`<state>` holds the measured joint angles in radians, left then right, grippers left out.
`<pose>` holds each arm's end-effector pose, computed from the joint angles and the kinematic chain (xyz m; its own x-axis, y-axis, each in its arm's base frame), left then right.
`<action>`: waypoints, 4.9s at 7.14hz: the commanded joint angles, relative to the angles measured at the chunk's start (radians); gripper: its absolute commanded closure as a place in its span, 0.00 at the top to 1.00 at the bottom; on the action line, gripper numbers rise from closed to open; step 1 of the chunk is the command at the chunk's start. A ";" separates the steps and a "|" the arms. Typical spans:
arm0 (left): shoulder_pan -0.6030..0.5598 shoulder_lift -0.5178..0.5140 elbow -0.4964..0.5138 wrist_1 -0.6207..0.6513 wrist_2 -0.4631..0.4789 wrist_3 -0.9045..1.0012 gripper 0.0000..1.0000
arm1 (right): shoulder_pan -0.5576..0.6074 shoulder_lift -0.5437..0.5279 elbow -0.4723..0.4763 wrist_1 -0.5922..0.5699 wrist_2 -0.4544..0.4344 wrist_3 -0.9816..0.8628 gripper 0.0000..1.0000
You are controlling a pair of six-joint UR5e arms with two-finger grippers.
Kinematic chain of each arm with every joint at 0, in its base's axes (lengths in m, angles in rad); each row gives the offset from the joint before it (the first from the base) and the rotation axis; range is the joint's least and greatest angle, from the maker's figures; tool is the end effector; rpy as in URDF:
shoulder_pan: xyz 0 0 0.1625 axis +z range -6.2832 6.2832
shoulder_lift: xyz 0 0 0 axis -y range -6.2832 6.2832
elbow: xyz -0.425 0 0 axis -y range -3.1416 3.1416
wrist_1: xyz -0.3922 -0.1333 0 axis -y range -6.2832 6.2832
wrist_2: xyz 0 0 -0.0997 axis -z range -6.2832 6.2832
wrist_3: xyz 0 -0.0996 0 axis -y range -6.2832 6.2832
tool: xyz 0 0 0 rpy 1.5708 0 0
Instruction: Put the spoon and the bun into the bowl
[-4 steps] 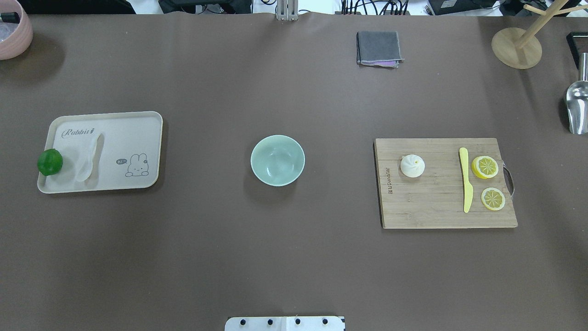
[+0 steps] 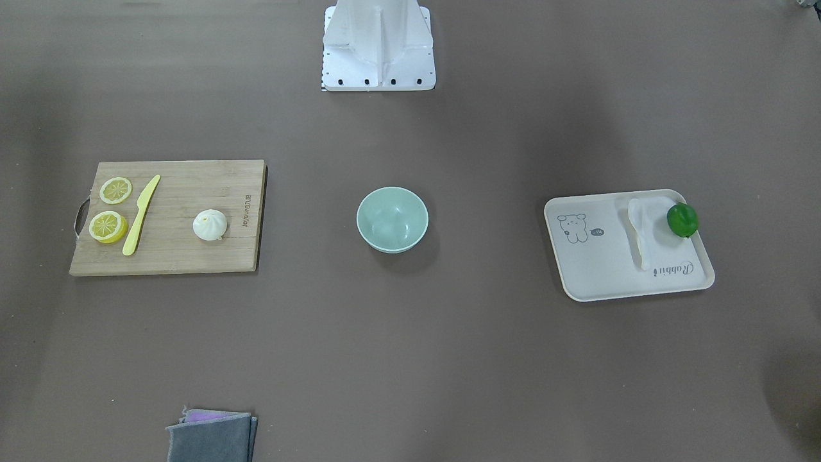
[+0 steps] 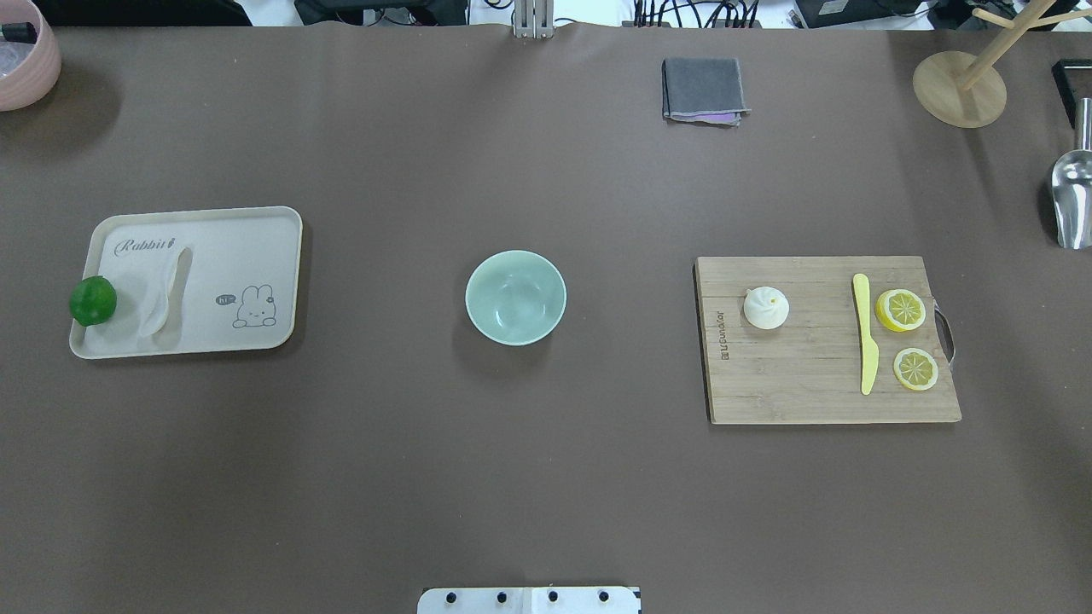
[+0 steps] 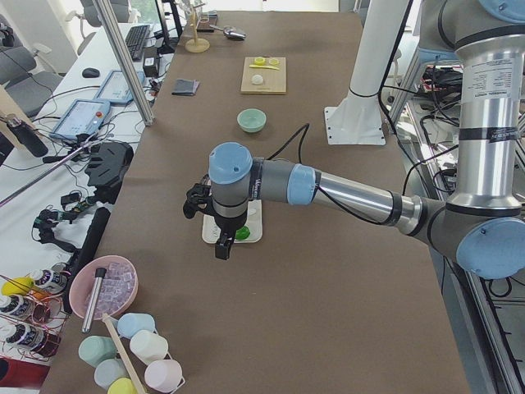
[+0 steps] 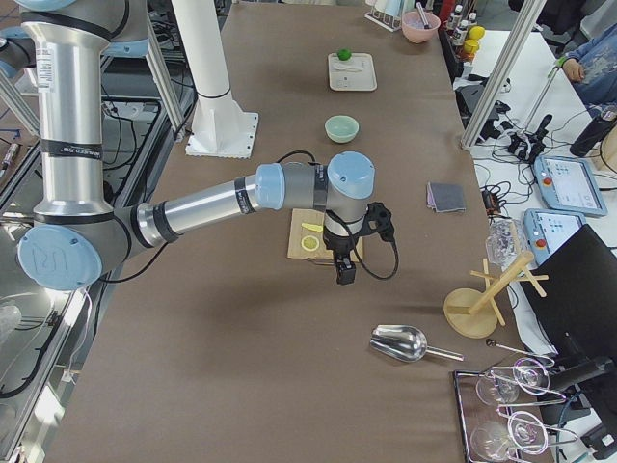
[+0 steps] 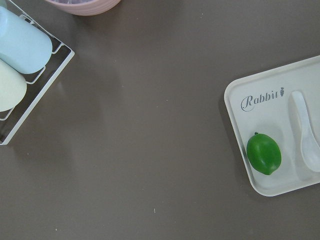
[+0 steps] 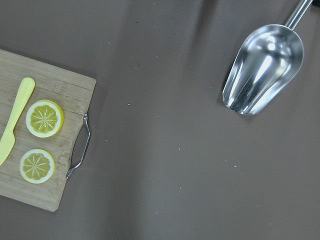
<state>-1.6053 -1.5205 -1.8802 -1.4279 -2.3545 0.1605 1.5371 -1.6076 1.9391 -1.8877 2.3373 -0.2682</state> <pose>-0.0790 -0.4625 0.5450 0.7070 0.2153 -0.6736 -0.0798 0.9707 0.2265 0.0488 -0.4578 0.5298 0.6849 -0.2980 0.6649 0.2232 0.9545 0.1979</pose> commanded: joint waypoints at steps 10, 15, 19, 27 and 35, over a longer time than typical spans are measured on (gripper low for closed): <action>0.005 0.002 0.003 -0.059 -0.051 -0.038 0.98 | 0.000 -0.009 0.000 0.001 0.004 -0.008 1.00; 0.004 0.003 0.020 -0.052 -0.051 -0.048 0.98 | -0.005 -0.009 0.001 0.002 0.005 -0.008 1.00; 0.212 -0.062 0.015 -0.190 -0.037 -0.473 0.98 | -0.109 -0.005 0.001 0.149 0.057 0.193 1.00; 0.585 -0.277 0.409 -0.582 0.099 -0.841 0.84 | -0.601 0.018 0.006 0.614 -0.050 0.998 0.99; 0.645 -0.279 0.434 -0.612 0.153 -0.884 0.21 | -0.615 0.018 0.007 0.614 -0.055 1.008 0.99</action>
<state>-0.9618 -1.7999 -1.4466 -2.0402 -2.2009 -0.7213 0.9225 -1.5892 1.9459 -1.2732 2.2790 0.7368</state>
